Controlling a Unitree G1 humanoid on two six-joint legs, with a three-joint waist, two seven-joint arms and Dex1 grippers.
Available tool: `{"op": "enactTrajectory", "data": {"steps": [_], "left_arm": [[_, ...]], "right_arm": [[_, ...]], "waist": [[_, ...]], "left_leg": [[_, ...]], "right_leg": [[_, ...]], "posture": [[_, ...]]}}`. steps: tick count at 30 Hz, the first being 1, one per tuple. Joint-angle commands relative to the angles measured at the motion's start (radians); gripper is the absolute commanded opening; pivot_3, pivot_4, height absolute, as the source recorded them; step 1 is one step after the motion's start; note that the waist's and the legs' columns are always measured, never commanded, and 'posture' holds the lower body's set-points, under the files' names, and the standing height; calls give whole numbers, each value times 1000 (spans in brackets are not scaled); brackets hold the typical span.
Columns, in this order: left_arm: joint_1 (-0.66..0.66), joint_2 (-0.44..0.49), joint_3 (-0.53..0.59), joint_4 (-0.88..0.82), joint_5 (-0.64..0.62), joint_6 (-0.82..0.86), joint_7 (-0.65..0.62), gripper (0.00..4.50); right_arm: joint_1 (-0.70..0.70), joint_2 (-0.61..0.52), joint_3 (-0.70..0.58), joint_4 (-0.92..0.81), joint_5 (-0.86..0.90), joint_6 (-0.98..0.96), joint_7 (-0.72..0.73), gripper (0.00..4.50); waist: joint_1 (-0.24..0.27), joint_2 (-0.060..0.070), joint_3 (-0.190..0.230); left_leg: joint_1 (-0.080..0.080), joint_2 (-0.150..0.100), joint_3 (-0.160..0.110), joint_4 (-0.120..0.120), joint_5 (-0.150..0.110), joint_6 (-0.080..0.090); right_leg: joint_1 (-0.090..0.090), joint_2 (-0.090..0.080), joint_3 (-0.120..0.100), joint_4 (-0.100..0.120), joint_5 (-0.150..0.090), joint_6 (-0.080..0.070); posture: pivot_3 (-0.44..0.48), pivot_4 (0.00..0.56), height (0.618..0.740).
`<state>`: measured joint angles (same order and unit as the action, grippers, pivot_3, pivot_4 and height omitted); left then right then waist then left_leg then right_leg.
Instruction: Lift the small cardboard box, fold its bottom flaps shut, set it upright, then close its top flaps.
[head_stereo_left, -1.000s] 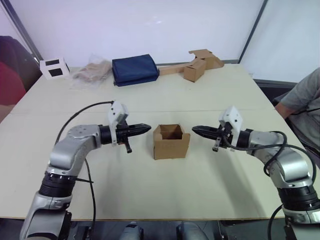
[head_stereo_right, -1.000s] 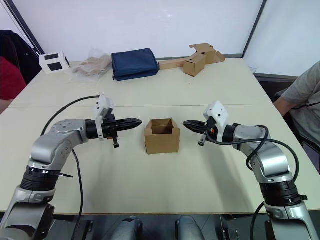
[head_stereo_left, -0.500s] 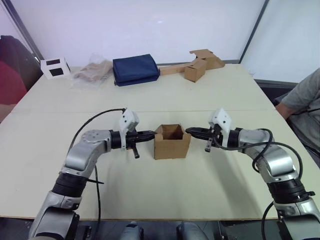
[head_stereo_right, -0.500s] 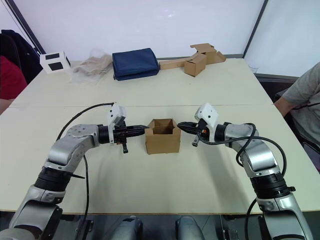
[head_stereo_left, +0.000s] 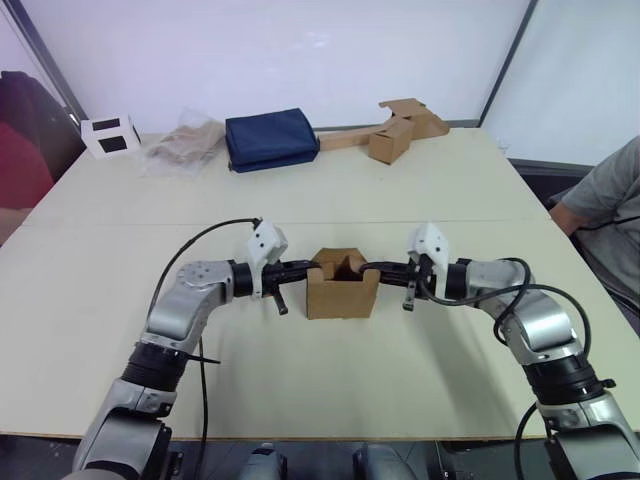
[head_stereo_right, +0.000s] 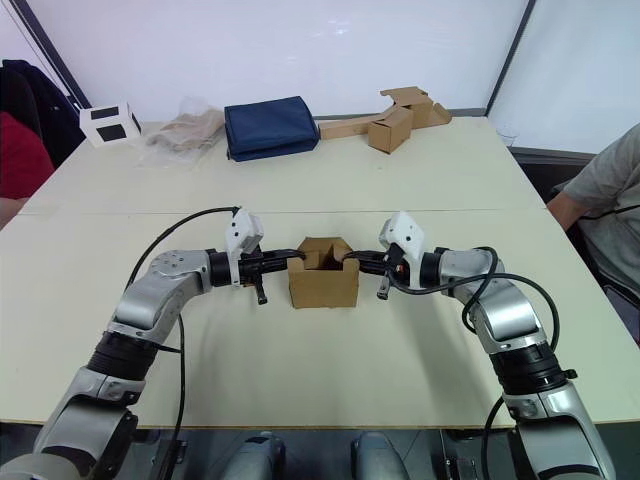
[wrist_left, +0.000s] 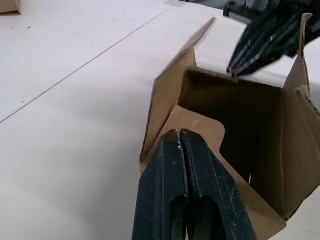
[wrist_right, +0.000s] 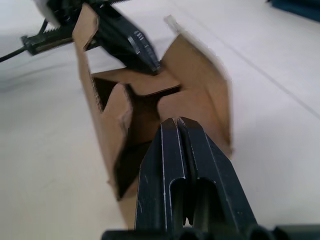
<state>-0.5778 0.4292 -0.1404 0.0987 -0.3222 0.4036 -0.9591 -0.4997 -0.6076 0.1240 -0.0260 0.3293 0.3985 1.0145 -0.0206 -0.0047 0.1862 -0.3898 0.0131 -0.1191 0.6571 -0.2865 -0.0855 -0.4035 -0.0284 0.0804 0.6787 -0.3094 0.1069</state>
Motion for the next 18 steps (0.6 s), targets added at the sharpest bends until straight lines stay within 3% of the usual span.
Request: {"op": "enactTrajectory", "data": {"steps": [1,18], "left_arm": [[-9,-1,0,-6,7,-4,0,28],[-45,25,21,-60,-23,55,-39,28]], "right_arm": [[-28,6,17,17,-33,-48,10,0],[-76,14,-54,11,24,4,10,0]], "waist": [[0,0,0],[0,0,0]], "left_leg": [[0,0,0,0,0,0],[0,0,0,0,0,0]], "right_leg": [[0,0,0,0,0,0],[0,0,0,0,0,0]], "posture": [[0,150,740],[0,150,740]]}}
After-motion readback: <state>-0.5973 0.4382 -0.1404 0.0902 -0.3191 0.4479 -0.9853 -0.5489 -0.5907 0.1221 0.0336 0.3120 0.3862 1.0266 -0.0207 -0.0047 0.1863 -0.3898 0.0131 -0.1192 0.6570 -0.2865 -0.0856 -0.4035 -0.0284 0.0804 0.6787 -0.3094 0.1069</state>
